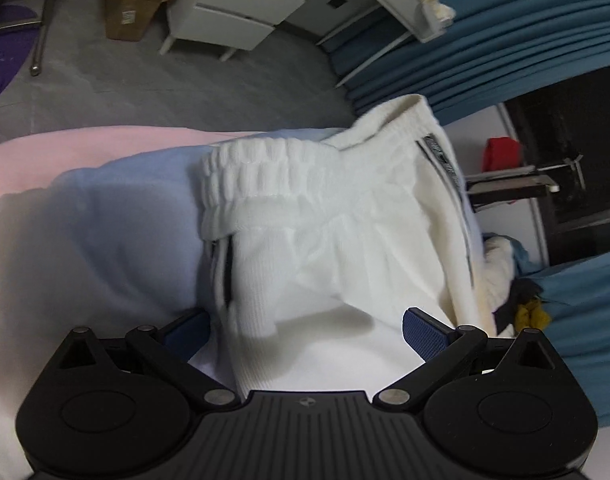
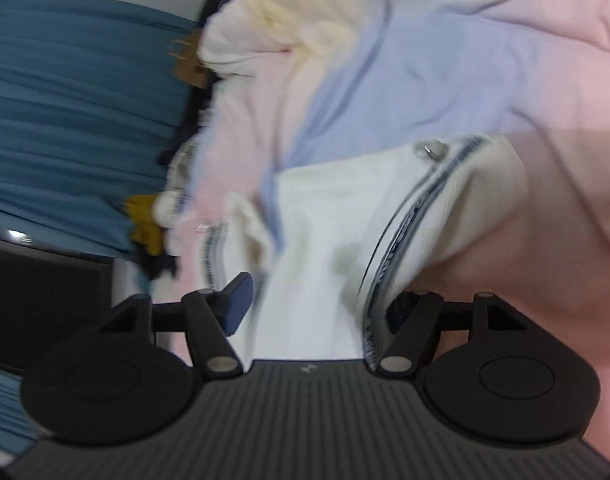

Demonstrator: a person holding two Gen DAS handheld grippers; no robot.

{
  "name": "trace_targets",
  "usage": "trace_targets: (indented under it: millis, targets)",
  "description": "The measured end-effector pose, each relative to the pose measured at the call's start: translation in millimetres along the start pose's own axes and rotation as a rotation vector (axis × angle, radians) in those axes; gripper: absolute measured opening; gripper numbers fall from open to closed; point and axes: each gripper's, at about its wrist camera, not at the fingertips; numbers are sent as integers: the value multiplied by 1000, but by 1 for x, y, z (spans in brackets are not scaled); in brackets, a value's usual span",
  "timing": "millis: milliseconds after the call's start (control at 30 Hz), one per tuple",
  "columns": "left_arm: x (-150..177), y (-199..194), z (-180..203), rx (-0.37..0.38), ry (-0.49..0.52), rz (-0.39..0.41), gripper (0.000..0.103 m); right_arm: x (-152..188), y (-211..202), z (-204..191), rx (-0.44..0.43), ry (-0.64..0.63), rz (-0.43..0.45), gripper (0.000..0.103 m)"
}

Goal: Fold clothes

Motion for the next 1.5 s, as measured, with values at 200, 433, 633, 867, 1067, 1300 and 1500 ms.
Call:
trace_targets:
  millis: [200, 433, 633, 867, 1067, 1300, 1500]
  targets:
    - [4, -3, -2, 97, -39, -27, 96, -2, -3, -4, -40, -2, 5, 68]
    - [1, 1, -9, 132, -97, -39, 94, 0, -4, 1, 64, -17, -19, 67]
    - [1, 2, -6, 158, -86, -55, 93, 3, 4, 15, 84, 71, -82, 67]
    - [-5, 6, -16, 226, -152, -78, 89, 3, -7, -5, -39, 1, -19, 68]
    - [-8, 15, -24, 208, -205, -101, 75, -1, -7, 22, 90, 102, 3, 64]
    - [-8, 23, -17, 173, -174, -92, 54, -7, -12, 17, 126, 44, 67, 16]
    - [-3, 27, -7, 109, -94, -61, 42, -13, -15, 0, 86, -38, 109, 14]
Point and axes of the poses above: each gripper's, at about its wrist camera, not at the fingertips, and y roughly the way its jaws point, z to its right, x to its underside, and after that the axes turned 11 degrees about -y, right-handed
